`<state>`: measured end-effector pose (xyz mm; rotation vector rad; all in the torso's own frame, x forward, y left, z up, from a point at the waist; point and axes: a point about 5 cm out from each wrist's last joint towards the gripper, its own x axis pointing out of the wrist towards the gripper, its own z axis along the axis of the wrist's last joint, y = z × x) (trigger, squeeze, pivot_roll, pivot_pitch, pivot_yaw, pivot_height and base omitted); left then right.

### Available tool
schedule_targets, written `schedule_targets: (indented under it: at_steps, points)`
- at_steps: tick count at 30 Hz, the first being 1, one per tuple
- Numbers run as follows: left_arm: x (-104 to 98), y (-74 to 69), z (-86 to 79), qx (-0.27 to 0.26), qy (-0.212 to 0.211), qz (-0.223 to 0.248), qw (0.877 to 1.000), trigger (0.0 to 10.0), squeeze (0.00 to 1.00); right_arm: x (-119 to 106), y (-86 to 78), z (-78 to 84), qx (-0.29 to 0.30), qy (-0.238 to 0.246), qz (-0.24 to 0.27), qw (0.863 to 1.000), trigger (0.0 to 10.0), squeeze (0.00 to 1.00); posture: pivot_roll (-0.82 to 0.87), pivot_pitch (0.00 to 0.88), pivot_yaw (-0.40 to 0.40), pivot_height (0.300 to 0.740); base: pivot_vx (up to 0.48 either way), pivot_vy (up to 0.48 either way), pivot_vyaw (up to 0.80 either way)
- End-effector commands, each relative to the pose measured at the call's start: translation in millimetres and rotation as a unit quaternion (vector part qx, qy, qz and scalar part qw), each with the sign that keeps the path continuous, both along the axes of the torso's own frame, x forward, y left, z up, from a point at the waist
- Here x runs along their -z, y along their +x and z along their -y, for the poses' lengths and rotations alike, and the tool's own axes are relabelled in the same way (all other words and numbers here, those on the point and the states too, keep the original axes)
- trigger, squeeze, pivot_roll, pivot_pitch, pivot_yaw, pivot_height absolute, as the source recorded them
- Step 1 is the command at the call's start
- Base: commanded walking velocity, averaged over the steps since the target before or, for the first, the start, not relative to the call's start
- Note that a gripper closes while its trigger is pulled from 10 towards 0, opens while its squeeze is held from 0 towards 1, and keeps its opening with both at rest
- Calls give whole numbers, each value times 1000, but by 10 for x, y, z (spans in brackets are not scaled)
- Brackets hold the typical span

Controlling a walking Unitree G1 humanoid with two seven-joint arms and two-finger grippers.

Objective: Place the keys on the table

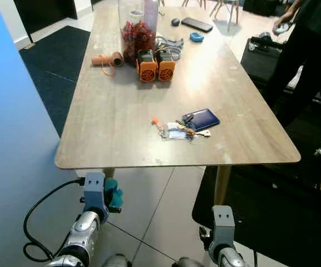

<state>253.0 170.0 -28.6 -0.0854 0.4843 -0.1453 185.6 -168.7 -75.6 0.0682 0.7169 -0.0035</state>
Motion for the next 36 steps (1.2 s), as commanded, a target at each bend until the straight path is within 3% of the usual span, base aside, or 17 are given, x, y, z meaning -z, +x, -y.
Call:
schedule_targets:
  at_steps: [1,13,24,31,36]
  points:
    - [36,-45,14,8,3,-7,1000,10000,0,32,-64,74,5,-8,-15,1000,10000,0,55,97,-38,740,0,-480,0]
    - [31,-34,39,6,1,-6,1000,10000,0,39,-82,103,9,-11,-18,1000,10000,0,54,97,-37,740,0,-471,0]
    - [34,-23,89,20,16,-9,1000,10000,0,61,-132,153,16,-16,-29,999,10000,0,56,92,-30,740,0,0,0]
    - [-40,42,72,-4,42,25,999,10000,0,38,-126,232,28,-30,-18,999,10000,0,51,80,-26,740,0,0,0]
    - [-54,69,78,-8,45,26,999,10000,0,20,-93,249,30,-32,-13,999,10000,0,50,77,-26,740,0,0,0]
